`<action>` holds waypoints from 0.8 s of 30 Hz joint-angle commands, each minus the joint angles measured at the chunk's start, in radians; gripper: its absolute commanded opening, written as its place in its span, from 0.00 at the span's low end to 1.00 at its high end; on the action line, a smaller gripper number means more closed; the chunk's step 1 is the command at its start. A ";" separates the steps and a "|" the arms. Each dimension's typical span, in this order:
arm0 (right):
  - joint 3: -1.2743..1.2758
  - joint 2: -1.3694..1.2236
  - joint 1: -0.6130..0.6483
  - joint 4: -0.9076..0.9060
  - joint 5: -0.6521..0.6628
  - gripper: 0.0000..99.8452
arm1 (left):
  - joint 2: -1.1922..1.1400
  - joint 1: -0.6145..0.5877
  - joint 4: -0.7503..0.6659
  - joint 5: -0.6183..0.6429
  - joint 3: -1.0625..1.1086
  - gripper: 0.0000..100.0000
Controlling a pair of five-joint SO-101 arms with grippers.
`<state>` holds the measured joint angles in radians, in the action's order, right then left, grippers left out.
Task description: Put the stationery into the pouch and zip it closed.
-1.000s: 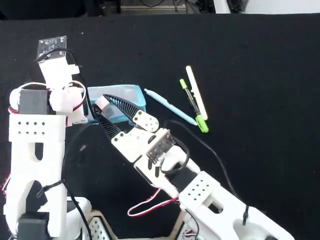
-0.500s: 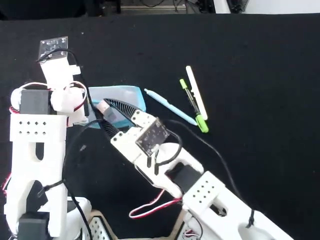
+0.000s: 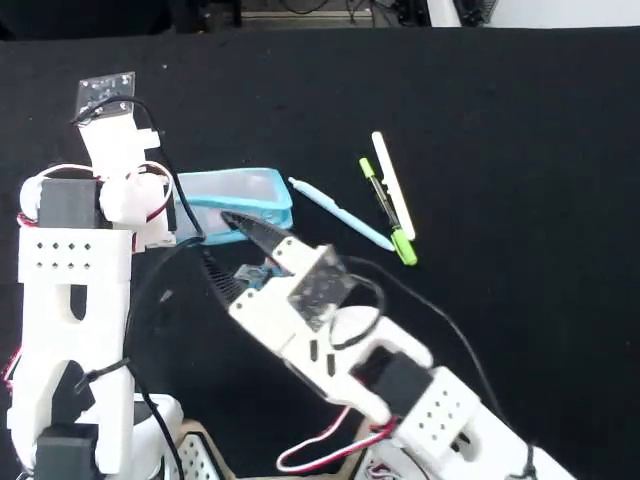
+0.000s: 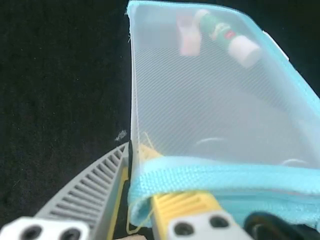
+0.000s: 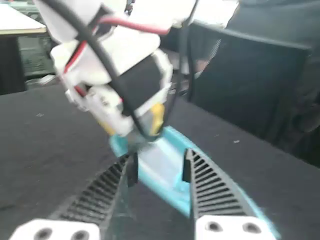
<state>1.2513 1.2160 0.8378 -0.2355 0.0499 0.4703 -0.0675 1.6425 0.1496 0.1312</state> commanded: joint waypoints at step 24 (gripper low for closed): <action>-0.450 -0.309 -0.569 -0.471 -0.109 0.09 | -0.014 0.001 0.008 -0.009 -0.016 0.03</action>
<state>0.9889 1.1485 0.3084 -0.6529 -0.0330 0.4703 -0.0675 1.6425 0.1496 0.1312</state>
